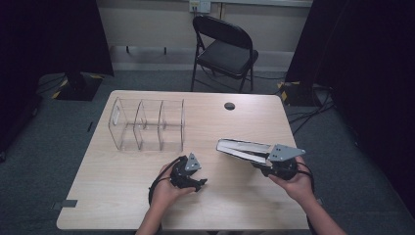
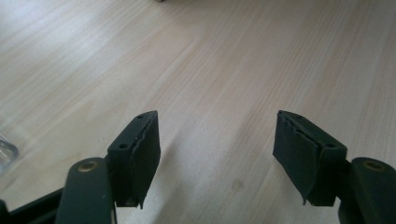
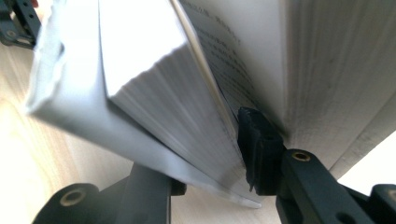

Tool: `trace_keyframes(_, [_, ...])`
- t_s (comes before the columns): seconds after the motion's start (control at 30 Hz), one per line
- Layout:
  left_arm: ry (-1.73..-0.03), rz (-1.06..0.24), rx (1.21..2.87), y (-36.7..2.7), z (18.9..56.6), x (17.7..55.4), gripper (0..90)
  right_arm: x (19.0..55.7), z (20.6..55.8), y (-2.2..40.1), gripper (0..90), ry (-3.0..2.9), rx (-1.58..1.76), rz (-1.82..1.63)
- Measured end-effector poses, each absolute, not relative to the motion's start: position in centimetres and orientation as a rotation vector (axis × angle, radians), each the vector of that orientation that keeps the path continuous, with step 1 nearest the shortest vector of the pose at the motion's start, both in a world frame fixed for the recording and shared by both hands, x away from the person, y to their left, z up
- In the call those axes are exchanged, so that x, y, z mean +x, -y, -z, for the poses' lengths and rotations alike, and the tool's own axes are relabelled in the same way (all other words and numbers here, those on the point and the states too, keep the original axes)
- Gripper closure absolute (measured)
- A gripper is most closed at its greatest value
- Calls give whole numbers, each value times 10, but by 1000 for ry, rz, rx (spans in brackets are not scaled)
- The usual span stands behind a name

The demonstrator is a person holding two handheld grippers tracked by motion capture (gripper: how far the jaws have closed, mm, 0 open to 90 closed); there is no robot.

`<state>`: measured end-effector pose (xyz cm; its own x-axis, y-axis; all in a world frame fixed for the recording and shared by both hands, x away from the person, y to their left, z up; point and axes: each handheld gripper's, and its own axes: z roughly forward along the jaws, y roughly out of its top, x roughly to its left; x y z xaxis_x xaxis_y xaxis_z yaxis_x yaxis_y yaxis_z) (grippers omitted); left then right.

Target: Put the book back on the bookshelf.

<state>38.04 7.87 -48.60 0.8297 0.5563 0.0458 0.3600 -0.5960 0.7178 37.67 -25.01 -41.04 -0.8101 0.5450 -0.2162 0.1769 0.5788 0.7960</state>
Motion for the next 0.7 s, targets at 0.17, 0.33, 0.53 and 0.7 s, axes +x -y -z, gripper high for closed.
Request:
trace_keyframes(0.17, [-683, -321, 2278, -85, 492, 381, 292, 377, 404, 253, 675, -2403, 594, -1146])
trace_keyframes(0.33, [-700, -293, 2257, -90, 495, 380, 259, 379, 400, 255, 684, -2429, 599, -1152])
trace_keyframes(0.53, [-703, -291, 2233, -95, 499, 382, 164, 380, 394, 258, 703, -2461, 617, -1155])
trace_keyframes(0.7, [-698, -293, 2234, -96, 500, 382, 148, 383, 388, 259, 722, -2501, 630, -1138])
